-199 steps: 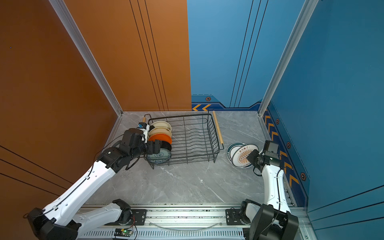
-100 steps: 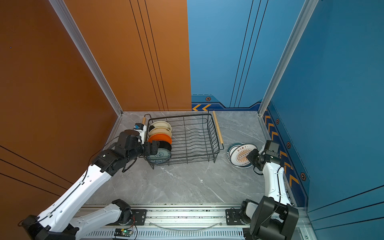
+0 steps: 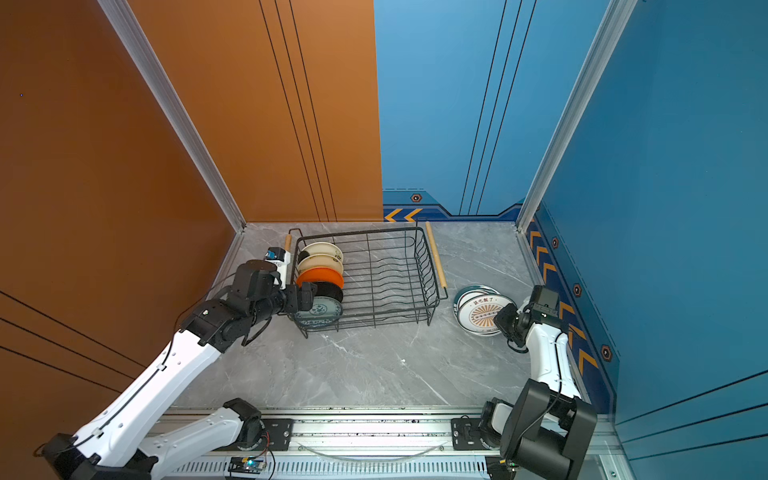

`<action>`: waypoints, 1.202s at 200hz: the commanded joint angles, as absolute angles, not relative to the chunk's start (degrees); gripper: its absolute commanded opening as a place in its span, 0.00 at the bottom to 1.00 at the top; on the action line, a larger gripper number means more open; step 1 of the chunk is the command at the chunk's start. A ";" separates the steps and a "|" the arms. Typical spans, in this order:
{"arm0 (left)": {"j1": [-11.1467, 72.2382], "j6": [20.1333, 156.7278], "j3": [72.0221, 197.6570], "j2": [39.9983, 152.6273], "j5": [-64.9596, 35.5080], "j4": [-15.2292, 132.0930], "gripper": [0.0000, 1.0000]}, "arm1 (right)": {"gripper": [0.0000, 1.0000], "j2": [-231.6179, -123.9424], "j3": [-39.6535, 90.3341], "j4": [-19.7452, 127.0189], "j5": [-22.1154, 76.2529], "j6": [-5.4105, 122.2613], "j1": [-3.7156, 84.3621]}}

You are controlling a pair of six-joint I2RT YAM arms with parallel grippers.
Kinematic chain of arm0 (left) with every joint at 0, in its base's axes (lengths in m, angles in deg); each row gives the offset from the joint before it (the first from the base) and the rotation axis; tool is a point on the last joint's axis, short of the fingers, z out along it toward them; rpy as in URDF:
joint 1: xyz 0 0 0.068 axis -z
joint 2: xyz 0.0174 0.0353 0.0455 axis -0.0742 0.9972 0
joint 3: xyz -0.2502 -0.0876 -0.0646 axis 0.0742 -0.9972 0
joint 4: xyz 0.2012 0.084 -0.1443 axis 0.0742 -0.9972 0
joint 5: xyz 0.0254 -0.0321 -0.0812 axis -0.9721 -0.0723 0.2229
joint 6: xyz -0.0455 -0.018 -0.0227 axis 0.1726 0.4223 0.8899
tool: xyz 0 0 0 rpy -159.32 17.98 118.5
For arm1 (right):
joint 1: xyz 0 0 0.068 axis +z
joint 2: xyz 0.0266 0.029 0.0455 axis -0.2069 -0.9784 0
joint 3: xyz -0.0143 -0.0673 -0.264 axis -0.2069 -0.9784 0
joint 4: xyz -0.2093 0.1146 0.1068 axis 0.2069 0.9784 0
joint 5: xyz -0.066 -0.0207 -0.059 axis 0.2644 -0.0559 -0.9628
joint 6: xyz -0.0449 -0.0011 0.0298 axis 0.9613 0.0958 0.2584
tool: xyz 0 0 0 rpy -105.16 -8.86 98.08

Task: Unload the plates from the dish rack
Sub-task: 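Lower the sunburst plate flat onto the stack and open the right gripper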

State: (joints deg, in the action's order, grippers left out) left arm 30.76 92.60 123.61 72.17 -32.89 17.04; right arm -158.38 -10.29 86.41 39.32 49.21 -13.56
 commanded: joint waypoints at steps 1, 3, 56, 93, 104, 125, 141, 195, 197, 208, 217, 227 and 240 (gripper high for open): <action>30.10 92.04 124.96 71.55 -32.28 15.75 0.98 | 0.26 -159.36 -11.22 86.67 38.71 49.93 -14.16; 30.03 92.04 124.97 71.56 -32.21 15.77 0.98 | 0.27 -159.40 -11.22 86.66 38.72 49.93 -14.16; 29.39 91.60 124.58 70.96 -32.27 15.69 0.98 | 0.37 -160.02 -11.33 86.22 37.93 49.85 -14.34; 28.69 91.45 124.28 69.93 -32.18 15.14 0.98 | 0.39 -160.98 -11.14 85.45 38.06 49.53 -14.34; 28.51 91.60 124.10 69.56 -32.18 15.11 0.98 | 0.42 -161.46 -11.00 85.19 38.18 49.41 -14.34; 28.34 91.60 124.10 69.52 -32.00 15.12 0.98 | 0.48 -162.27 -10.61 84.90 38.18 49.27 -14.30; 28.12 91.60 124.10 69.72 -31.83 15.11 0.98 | 0.51 -162.65 -10.27 84.82 37.94 49.18 -14.25; 27.70 91.69 123.75 69.63 -31.48 15.15 0.98 | 0.61 -164.76 -9.05 84.41 36.54 49.05 -13.77; 27.72 91.69 123.75 69.63 -31.41 15.11 0.98 | 0.61 -164.90 -8.99 84.45 36.46 49.05 -13.74; 27.64 91.73 123.66 69.47 -31.39 15.10 0.98 | 0.62 -165.38 -8.61 84.30 35.97 48.84 -13.40; 27.59 91.86 123.58 69.29 -31.25 15.17 0.98 | 0.63 -165.74 -8.29 84.16 35.62 48.60 -12.99; 27.55 91.94 123.33 69.06 -31.11 15.14 0.98 | 0.65 -166.13 -7.74 84.24 35.30 48.36 -12.47; 27.46 91.86 123.07 69.02 -30.95 15.12 0.98 | 0.70 -166.49 -7.04 84.28 34.52 48.09 -11.59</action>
State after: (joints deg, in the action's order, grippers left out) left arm 28.13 92.58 123.61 69.98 -32.41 16.15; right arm -165.68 -9.48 85.34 37.07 48.90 -13.05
